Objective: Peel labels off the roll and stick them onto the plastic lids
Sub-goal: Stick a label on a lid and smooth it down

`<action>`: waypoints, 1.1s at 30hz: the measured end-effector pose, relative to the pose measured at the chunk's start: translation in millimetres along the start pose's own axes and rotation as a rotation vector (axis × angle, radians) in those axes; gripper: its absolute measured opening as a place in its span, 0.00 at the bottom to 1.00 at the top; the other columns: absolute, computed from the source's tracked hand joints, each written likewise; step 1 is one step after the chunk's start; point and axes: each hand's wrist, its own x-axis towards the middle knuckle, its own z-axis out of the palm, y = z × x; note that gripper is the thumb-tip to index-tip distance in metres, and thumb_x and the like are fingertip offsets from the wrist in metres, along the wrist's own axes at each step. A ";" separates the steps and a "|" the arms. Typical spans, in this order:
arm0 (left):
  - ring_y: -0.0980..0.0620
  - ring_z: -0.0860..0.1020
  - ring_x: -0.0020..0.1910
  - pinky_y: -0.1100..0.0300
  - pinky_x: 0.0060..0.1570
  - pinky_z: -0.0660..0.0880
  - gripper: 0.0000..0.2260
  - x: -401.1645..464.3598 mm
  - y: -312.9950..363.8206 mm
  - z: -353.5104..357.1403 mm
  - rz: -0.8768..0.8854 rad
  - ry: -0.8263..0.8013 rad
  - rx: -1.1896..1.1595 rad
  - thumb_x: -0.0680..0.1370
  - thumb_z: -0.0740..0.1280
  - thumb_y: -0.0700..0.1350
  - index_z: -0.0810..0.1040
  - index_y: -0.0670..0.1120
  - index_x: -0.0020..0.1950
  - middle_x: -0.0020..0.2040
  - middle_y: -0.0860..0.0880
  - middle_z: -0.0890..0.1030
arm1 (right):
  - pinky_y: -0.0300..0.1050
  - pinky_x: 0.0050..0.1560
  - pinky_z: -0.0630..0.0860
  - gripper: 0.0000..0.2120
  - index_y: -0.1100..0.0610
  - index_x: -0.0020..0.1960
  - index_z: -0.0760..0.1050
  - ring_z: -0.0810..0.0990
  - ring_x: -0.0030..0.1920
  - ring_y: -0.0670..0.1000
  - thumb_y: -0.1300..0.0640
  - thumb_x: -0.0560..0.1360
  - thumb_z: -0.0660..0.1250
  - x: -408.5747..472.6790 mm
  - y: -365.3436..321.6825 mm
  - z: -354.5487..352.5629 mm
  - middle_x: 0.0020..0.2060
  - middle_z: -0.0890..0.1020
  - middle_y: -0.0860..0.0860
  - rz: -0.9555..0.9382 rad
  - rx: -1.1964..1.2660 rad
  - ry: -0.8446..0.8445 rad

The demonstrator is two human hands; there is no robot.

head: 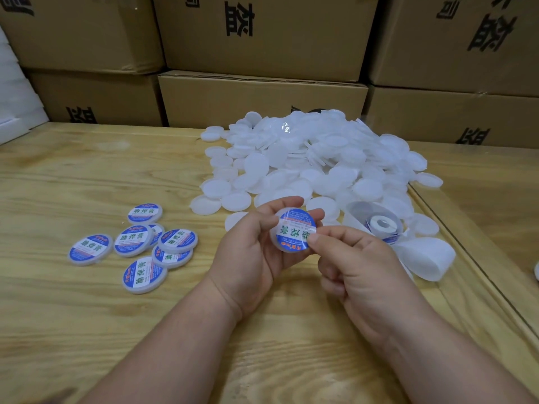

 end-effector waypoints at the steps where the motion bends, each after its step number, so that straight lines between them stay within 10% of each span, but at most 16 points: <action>1: 0.36 0.81 0.61 0.49 0.53 0.81 0.21 0.8 -0.6 -0.7 0.000 -0.005 0.002 0.70 0.63 0.41 0.75 0.39 0.62 0.59 0.33 0.83 | 0.37 0.23 0.61 0.05 0.53 0.40 0.86 0.64 0.26 0.46 0.53 0.66 0.75 0.4 0.5 -0.4 0.36 0.71 0.57 0.002 -0.005 0.011; 33: 0.42 0.83 0.60 0.48 0.59 0.81 0.22 7.2 -9.2 -6.3 0.041 0.045 0.206 0.68 0.58 0.33 0.78 0.43 0.60 0.56 0.40 0.85 | 0.40 0.26 0.65 0.04 0.52 0.43 0.87 0.69 0.27 0.45 0.53 0.69 0.78 2.5 7.1 -3.1 0.33 0.80 0.54 0.010 -0.109 0.123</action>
